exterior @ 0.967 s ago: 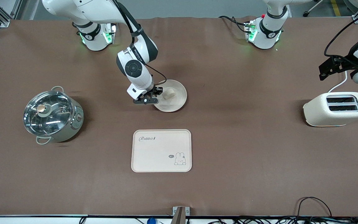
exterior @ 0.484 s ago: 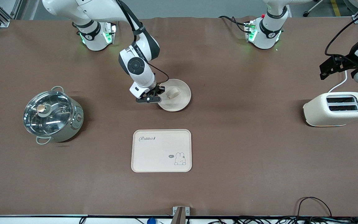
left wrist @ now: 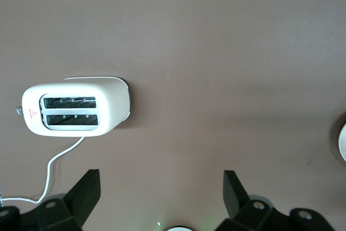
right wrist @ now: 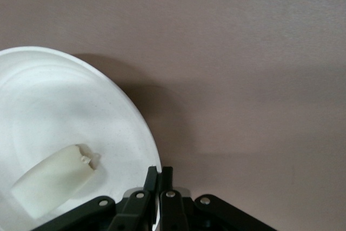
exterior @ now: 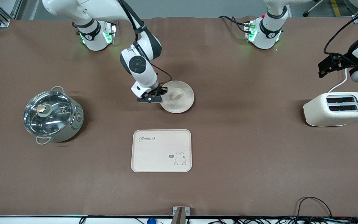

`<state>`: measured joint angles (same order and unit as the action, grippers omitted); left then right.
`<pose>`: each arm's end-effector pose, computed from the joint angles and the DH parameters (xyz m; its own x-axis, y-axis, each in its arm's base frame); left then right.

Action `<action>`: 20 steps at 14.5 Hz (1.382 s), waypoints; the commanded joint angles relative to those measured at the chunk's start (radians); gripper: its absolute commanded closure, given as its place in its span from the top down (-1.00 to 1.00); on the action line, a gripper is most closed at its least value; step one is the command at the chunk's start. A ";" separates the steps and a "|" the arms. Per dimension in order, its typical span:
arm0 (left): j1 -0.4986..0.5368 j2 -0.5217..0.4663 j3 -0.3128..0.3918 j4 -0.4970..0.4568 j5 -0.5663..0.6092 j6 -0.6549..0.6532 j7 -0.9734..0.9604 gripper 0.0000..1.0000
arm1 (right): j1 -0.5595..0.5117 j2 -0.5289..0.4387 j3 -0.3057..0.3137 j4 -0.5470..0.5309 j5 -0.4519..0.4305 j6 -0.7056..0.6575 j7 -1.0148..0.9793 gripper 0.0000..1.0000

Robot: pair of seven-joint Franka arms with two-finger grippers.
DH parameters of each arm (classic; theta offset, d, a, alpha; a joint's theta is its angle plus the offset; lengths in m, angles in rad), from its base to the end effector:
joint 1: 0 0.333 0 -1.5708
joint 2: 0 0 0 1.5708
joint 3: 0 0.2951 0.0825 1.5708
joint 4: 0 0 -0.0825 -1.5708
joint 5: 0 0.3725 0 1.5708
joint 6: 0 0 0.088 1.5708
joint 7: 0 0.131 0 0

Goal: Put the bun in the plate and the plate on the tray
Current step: 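Lift the plate with the right gripper and carry it onto the tray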

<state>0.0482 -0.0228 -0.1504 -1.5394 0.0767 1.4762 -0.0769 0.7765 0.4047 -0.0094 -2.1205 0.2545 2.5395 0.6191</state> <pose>0.5242 -0.0440 0.5983 0.9993 -0.0181 -0.0341 -0.0208 -0.9963 -0.0828 0.4063 0.3921 0.1858 0.9951 -0.0552 -0.0826 -0.0646 -0.9912 -0.1155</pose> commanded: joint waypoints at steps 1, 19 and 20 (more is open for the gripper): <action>0.001 0.000 -0.001 0.007 -0.014 -0.016 0.011 1.00 | 0.015 -0.004 -0.006 0.083 0.019 -0.126 0.053 -0.99; -0.021 0.020 -0.037 0.010 -0.003 -0.014 -0.006 1.00 | -0.161 0.060 -0.012 0.283 0.301 -0.065 -0.189 -0.99; -0.021 0.026 -0.037 0.010 -0.002 -0.014 -0.006 1.00 | -0.189 0.095 -0.012 0.318 0.302 -0.064 -0.220 -0.99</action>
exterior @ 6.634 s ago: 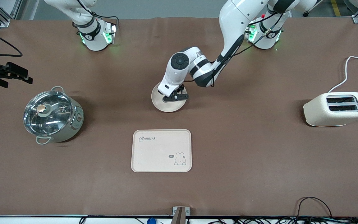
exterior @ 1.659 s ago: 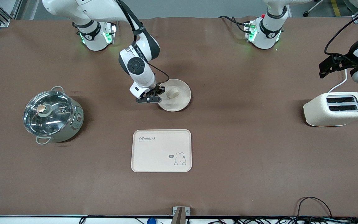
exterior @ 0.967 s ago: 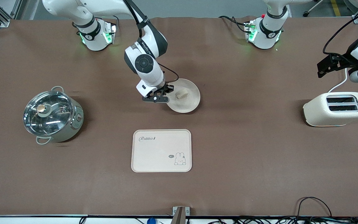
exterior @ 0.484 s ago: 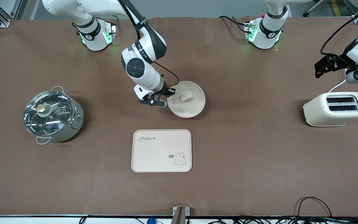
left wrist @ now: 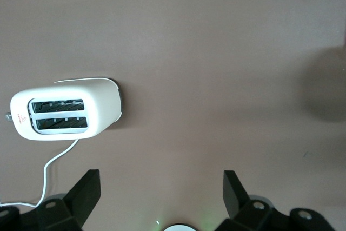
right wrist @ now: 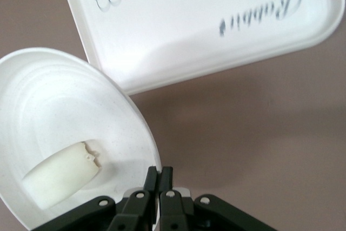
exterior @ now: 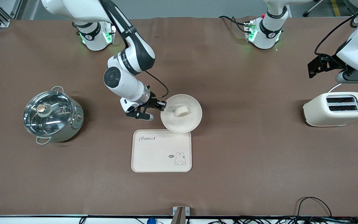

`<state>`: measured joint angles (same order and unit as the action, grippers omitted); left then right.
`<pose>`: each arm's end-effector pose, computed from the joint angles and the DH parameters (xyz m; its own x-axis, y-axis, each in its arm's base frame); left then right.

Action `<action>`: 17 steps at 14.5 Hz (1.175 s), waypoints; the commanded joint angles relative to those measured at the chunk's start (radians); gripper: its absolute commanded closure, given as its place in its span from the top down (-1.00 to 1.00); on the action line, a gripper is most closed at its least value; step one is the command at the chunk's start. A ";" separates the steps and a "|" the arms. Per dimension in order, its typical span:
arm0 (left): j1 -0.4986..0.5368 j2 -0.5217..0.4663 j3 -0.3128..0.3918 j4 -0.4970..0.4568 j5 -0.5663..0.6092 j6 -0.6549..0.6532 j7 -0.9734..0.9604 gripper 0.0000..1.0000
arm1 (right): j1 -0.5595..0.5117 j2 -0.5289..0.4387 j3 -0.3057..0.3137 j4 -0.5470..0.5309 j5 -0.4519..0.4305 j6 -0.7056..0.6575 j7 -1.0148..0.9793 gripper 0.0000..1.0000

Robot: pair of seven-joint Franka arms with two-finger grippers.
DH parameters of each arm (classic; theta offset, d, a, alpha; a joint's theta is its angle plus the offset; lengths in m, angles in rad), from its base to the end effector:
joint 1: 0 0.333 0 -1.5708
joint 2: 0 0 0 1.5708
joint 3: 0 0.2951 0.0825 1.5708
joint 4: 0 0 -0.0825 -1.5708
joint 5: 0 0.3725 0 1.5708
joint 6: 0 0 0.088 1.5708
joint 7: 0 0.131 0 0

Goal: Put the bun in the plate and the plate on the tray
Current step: 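Lift the plate with the right gripper and carry it onto the tray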

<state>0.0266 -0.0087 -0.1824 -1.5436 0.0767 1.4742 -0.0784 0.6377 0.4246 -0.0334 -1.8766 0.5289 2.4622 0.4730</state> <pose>0.5243 -0.0720 0.5889 0.9961 -0.0699 -0.0542 -0.0742 -0.9938 -0.0827 0.5208 0.3693 0.2671 0.9684 -0.2331 -0.0887 -0.2494 -0.8976 -0.3636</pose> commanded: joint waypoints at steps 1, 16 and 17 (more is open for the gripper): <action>0.001 0.016 -0.005 0.014 -0.001 -0.011 -0.004 1.00 | -0.058 0.104 0.012 0.109 0.028 0.014 -0.085 -0.99; 0.001 0.024 -0.020 0.013 -0.003 -0.008 -0.004 1.00 | -0.211 0.313 0.009 0.296 -0.067 -0.029 -0.232 -0.99; 0.001 0.024 -0.022 0.011 -0.003 -0.008 -0.004 1.00 | -0.216 0.330 0.009 0.319 -0.064 -0.034 -0.232 -0.99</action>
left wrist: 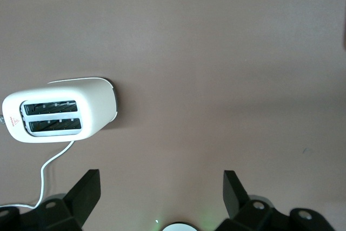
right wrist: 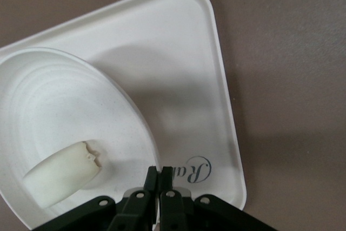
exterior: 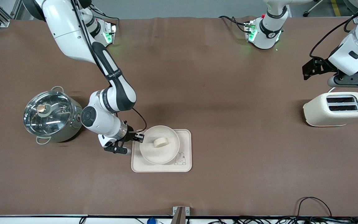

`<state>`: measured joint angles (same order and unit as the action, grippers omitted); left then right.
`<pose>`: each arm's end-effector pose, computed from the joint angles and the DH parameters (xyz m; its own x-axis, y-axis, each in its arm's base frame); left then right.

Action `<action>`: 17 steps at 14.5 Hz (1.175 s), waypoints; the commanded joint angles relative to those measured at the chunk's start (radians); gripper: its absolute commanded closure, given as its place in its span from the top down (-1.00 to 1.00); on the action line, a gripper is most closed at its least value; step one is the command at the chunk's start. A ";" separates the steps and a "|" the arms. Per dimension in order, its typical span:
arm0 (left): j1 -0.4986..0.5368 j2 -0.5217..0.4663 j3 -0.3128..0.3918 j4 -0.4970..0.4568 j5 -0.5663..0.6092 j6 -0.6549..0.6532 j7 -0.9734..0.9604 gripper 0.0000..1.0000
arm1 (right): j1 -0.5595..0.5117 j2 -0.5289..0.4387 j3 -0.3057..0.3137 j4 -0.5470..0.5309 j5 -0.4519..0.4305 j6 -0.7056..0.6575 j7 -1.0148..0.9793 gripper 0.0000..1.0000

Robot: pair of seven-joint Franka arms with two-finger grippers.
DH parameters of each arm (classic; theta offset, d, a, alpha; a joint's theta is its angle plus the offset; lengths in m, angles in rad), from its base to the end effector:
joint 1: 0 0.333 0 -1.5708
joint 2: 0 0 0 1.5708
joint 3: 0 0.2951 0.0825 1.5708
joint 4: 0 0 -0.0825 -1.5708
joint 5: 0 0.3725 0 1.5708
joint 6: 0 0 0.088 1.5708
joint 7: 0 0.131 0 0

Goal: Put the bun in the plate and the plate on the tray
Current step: 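Lower the plate onto the tray and open the right gripper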

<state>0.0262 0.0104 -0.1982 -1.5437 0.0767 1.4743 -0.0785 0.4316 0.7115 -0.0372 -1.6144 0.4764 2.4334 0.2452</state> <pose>0.5279 -0.0804 0.5788 0.9936 -0.0859 -0.0732 -0.0918 -0.9925 -0.0806 0.6290 0.2738 0.1882 0.9828 -0.1832 -0.0230 -0.1810 -0.9312 -0.3163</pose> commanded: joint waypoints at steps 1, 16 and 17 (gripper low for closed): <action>0.001 0.005 -0.004 0.011 -0.003 -0.009 -0.003 1.00 | -0.005 0.055 0.013 0.068 -0.012 -0.005 -0.004 -0.99; 0.009 -0.001 -0.004 0.020 -0.003 -0.019 0.012 1.00 | -0.011 0.138 0.016 0.176 -0.009 -0.007 0.000 -0.84; 0.009 -0.001 -0.004 0.026 -0.003 -0.020 0.013 1.00 | -0.011 0.138 0.016 0.176 -0.007 -0.008 0.002 -0.21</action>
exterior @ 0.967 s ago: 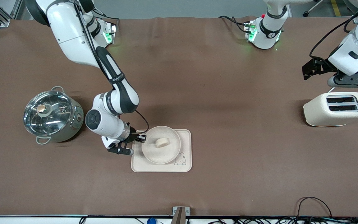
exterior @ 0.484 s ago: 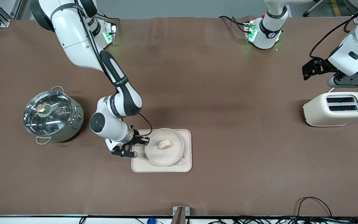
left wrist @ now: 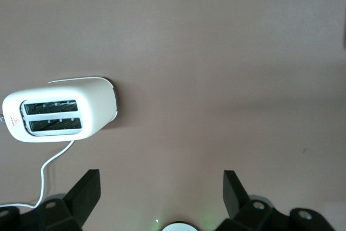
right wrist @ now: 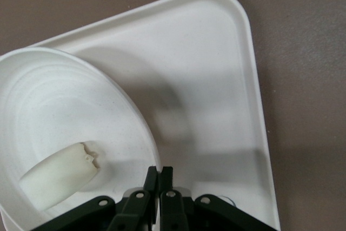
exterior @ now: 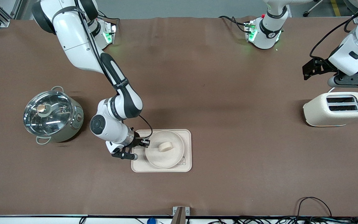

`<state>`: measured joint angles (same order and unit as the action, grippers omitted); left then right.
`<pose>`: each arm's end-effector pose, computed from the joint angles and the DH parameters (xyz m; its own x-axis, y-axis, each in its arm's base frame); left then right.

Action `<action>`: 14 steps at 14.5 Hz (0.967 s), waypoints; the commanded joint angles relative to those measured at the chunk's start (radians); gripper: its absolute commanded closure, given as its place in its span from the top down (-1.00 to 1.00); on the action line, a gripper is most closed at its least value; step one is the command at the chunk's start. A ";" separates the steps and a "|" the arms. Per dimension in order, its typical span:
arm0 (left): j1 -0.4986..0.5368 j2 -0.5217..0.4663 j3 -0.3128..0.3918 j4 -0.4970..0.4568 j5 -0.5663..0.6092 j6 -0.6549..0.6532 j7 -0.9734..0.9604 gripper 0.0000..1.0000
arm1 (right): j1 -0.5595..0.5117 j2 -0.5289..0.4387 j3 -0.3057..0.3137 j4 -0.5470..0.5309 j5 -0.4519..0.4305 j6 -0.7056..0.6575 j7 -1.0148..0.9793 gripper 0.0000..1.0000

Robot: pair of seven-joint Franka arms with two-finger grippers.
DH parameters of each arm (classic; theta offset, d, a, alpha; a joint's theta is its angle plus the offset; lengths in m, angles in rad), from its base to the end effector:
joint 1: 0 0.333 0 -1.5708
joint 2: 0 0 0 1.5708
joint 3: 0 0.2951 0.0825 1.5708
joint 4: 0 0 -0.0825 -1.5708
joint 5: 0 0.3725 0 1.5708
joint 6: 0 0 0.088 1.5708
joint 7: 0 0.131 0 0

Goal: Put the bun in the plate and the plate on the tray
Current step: 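Lower the plate onto the tray and open the right gripper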

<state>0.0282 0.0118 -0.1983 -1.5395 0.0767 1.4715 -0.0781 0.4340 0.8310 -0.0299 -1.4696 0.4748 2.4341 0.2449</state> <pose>0.5282 -0.0793 0.5798 0.9938 -0.0842 -0.0732 -0.0901 -0.9927 -0.0803 0.6502 0.2907 0.1675 0.9852 -0.1711 -0.0019 -0.1621 -0.9298 -0.3305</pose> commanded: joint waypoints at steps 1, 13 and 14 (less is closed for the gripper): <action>0.007 -0.003 -0.003 0.027 -0.003 -0.016 0.012 1.00 | -0.018 0.019 0.008 0.031 -0.004 -0.010 0.002 0.10; 0.015 -0.006 -0.001 0.055 -0.005 -0.016 0.017 1.00 | -0.078 -0.021 0.008 0.052 -0.036 -0.156 -0.015 1.00; 0.015 -0.007 0.000 0.056 -0.008 -0.016 0.018 1.00 | -0.078 -0.029 0.008 0.052 -0.035 -0.168 -0.010 1.00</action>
<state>0.0343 0.0113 -0.1971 -1.4999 0.0767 1.4715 -0.0775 0.3619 0.8356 -0.0352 -1.4052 0.4497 2.2925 0.2266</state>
